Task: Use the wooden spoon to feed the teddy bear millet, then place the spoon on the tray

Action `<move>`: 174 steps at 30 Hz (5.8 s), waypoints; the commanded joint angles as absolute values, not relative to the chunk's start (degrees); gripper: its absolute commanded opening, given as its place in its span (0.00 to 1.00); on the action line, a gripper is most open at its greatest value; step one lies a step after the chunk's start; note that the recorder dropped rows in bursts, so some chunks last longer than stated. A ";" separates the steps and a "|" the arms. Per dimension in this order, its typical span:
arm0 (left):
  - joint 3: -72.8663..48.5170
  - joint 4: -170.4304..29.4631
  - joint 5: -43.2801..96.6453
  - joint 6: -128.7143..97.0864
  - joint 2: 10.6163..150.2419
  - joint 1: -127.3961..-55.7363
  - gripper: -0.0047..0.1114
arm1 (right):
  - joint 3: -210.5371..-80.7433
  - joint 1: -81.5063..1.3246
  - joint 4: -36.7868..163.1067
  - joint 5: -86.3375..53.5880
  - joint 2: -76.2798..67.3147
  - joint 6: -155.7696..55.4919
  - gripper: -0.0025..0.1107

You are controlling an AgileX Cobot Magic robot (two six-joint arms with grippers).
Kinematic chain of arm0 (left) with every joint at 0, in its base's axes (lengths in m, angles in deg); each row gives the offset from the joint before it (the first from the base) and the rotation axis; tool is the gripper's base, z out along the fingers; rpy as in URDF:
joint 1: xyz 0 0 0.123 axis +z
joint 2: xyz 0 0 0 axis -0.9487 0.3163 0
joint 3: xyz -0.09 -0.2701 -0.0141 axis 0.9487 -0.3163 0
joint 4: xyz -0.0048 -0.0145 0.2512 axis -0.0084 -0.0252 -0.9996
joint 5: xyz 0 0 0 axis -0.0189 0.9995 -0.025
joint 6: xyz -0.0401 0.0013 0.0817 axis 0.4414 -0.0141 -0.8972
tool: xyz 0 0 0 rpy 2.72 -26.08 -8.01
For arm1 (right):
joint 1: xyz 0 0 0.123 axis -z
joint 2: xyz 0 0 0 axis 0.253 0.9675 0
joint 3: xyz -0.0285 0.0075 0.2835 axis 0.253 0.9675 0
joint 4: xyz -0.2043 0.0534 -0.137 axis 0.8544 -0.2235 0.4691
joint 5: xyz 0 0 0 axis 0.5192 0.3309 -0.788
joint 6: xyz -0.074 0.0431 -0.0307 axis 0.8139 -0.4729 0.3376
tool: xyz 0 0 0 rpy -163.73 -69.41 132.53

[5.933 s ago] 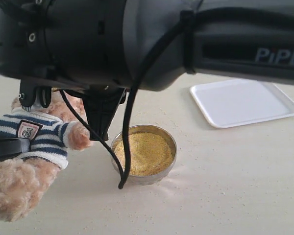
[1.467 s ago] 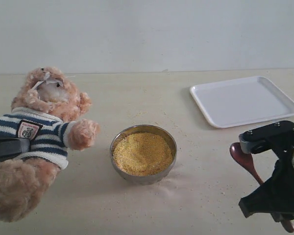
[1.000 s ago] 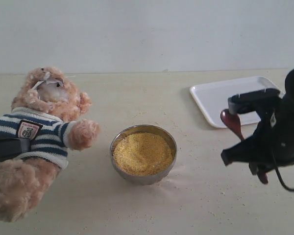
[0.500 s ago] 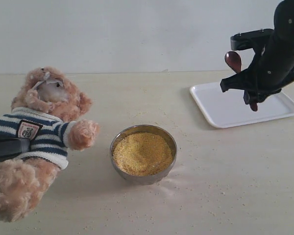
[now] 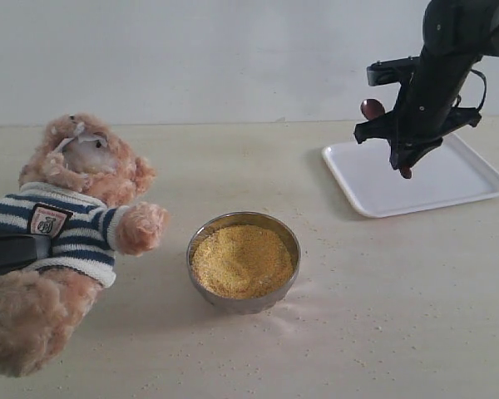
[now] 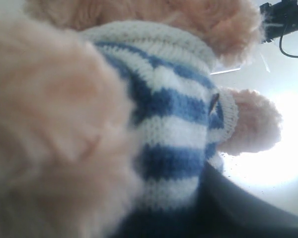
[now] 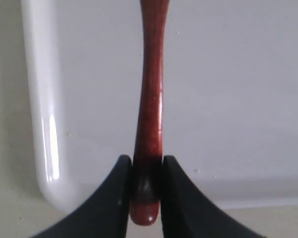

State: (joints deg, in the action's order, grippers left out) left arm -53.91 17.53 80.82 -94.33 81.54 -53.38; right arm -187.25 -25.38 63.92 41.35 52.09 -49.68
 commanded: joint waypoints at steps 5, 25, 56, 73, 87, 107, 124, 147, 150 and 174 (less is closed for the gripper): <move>-53.93 18.50 82.08 -94.53 81.12 -53.30 0.08 | -188.71 -24.90 64.04 41.56 56.06 -48.95 0.02; -53.93 18.50 82.08 -94.53 81.12 -53.30 0.08 | -188.78 -24.90 63.68 39.14 59.60 -48.61 0.02; -53.93 18.50 82.08 -94.53 81.12 -53.30 0.08 | -173.10 -24.90 53.94 24.92 34.25 -39.50 0.09; -53.93 18.50 82.08 -94.53 81.12 -53.30 0.08 | -109.08 -24.90 42.81 -6.16 -22.17 -40.40 0.03; -53.93 18.50 82.08 -94.53 81.12 -53.30 0.08 | -108.84 -25.03 42.63 -4.94 -37.84 -41.39 0.03; -53.93 18.50 82.08 -94.53 81.12 -53.30 0.08 | -93.29 -25.03 47.41 -8.41 -59.81 -40.93 0.03; -53.93 18.50 82.08 -94.53 81.12 -53.30 0.08 | -80.74 -25.03 59.18 -7.59 -75.92 -52.51 0.03; -53.93 18.50 82.08 -94.53 81.12 -53.30 0.08 | -80.74 -25.03 58.91 -5.01 -76.28 -47.24 0.03; -53.93 18.50 82.08 -94.53 81.12 -53.30 0.08 | -80.74 -25.03 58.91 -5.01 -76.28 -47.24 0.03; -53.93 18.57 82.08 -94.53 81.12 -53.30 0.08 | -80.74 -25.03 58.91 -5.01 -76.28 -47.24 0.03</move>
